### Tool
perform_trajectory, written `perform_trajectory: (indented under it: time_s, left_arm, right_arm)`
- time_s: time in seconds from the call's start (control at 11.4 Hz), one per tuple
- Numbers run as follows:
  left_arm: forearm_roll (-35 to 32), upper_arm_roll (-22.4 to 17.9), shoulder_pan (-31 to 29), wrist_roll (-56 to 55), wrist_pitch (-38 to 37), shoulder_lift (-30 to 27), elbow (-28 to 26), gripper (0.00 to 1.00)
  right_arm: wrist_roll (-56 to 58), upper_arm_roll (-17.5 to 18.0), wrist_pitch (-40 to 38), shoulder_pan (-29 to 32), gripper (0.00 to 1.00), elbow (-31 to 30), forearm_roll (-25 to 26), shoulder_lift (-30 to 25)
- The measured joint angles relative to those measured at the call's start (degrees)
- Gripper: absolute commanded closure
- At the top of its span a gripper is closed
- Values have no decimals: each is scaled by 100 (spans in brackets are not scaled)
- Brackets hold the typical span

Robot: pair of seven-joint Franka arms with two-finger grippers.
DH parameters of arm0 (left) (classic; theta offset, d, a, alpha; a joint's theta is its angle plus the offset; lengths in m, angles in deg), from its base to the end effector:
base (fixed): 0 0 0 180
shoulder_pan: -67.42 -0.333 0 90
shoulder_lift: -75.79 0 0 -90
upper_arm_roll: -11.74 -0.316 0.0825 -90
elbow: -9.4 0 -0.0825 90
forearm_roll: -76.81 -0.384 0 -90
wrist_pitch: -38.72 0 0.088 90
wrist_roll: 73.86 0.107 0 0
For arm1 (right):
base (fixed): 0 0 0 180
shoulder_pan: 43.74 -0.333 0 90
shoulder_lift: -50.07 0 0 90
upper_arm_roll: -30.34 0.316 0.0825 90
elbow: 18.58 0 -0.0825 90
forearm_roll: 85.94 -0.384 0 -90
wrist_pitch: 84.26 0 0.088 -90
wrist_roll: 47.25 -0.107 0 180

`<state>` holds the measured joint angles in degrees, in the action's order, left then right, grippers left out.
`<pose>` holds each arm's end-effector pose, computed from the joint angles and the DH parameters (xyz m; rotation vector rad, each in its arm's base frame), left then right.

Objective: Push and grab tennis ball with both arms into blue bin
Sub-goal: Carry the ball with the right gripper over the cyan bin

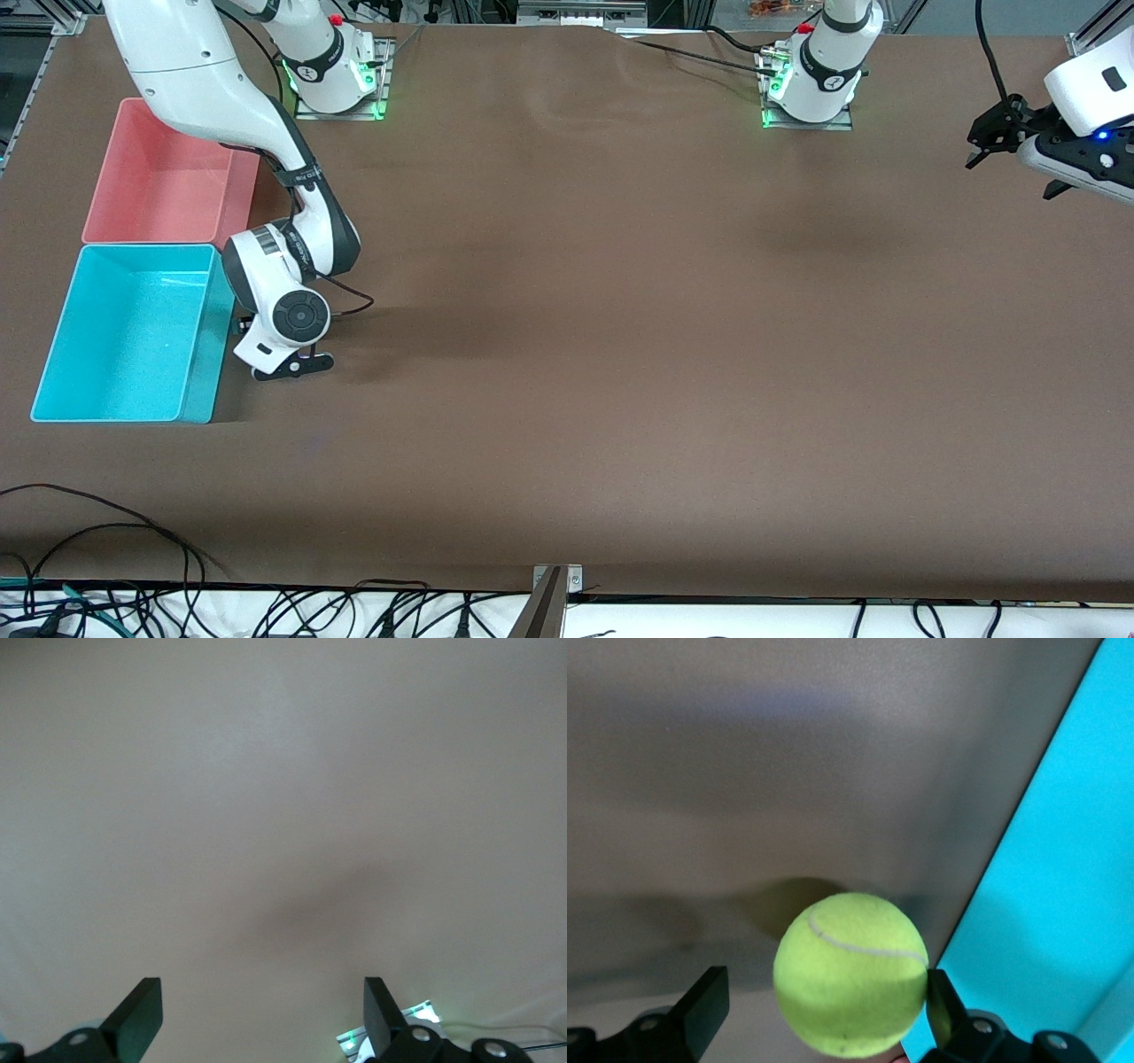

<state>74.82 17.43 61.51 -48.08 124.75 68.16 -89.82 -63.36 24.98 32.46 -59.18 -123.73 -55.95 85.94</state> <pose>0.5034 0.0026 0.6137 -3.0362 0.6851 0.1651 0.5960 0.0791 0.1681 2.5461 0.3108 -0.3973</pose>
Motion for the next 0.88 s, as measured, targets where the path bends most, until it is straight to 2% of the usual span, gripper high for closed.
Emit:
perform_trajectory:
  time_s: [0.26,0.44,0.7,0.88]
  left_arm:
    - [49,-48,30,-97,-80,1,33,0]
    - [49,-176,112,-105,-80,6,59,0]
    - [49,-282,123,-128,-80,16,94,0]
    - [50,-296,123,-169,-80,26,101,0]
  right_arm:
    - [-217,-1,27,4,44,0,34,76]
    - [-254,-2,26,4,56,2,43,67]
    - [-348,6,22,-13,56,36,46,65]
    - [-349,39,-170,-34,56,274,46,52]
